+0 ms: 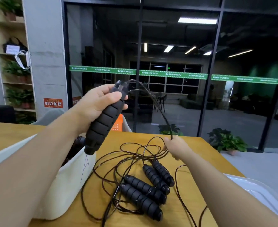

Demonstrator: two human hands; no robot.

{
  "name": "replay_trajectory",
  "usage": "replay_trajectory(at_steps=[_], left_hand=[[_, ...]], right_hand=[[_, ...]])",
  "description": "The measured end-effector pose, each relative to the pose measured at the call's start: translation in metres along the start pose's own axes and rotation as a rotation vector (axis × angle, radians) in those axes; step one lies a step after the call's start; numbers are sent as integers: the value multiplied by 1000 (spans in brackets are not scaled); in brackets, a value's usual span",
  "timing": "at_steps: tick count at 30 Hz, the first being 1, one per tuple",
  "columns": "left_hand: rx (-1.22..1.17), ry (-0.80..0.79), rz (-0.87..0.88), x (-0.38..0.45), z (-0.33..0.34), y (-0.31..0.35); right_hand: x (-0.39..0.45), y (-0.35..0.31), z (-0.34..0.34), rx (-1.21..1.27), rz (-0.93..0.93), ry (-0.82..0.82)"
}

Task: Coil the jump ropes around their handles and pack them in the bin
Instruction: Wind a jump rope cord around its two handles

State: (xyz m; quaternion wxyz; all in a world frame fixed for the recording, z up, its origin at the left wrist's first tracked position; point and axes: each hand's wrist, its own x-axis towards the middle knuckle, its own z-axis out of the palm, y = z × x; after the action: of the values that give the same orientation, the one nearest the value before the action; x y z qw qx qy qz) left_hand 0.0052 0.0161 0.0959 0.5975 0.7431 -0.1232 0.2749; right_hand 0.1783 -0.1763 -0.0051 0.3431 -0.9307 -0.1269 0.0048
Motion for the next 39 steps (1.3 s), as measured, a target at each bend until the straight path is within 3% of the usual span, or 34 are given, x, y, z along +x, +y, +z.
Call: replay_trajectory(at_steps=[4,11,14,20,25,31,39], left_hand=[[80,8,-49,-2,-5,-9],[226,-26,-205,-6,-2,-33],[246,-11,-303,-5,2,-56],[346,-81,-379,5,15,-81],[558,-108,-303,15,22,-74],[504,-81,-167,44,25,-24],[469,-89,-113,69,37,22]], right_hand=[[-10,-20,-25,651,-31,34],[-28,-68,-61,842,-193,86],[-35,-80,-66,1070,-217,93],[-54,-92,-68,1470,-287,-173],[-49,-79,-60,1367,-296,-246],[-48,-56,-19,583,-303,-336],[-69,-76,64,496,-401,-772]])
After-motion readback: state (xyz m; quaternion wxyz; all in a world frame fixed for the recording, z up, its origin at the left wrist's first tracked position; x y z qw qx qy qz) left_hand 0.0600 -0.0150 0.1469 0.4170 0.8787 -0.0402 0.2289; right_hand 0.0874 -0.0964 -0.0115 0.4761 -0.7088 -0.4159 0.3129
